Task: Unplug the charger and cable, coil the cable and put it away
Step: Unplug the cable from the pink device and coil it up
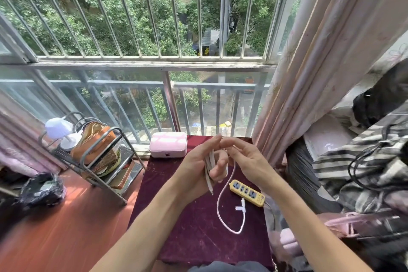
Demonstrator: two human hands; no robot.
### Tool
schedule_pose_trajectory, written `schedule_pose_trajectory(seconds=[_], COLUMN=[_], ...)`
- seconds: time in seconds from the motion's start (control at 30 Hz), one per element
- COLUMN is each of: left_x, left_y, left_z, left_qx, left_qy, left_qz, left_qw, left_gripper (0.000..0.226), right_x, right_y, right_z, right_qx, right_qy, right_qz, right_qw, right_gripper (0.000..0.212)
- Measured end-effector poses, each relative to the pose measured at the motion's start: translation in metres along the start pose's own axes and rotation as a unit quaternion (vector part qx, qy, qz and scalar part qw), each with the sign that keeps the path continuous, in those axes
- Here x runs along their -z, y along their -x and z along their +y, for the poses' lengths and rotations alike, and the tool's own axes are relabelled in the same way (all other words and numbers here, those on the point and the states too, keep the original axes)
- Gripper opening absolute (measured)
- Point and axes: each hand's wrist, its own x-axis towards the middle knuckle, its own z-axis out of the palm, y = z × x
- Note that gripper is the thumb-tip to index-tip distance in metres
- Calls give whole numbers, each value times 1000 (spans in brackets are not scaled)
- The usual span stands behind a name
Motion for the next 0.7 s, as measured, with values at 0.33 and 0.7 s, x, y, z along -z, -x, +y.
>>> schedule_pose_trajectory(seconds=[0.33, 0.7], left_x=[1, 14], left_y=[-13, -13], left_z=[9, -5], left_qx=[-51, 6], left_qy=[-248, -497], left_qz=[114, 59], left_qw=[961, 866], left_gripper=[36, 44], right_x=[-18, 19], right_y=[33, 35], right_z=[21, -48], right_qx=[-18, 127], right_qy=[250, 401], right_qz=[-98, -93], right_qw=[963, 902], right_gripper=[23, 18])
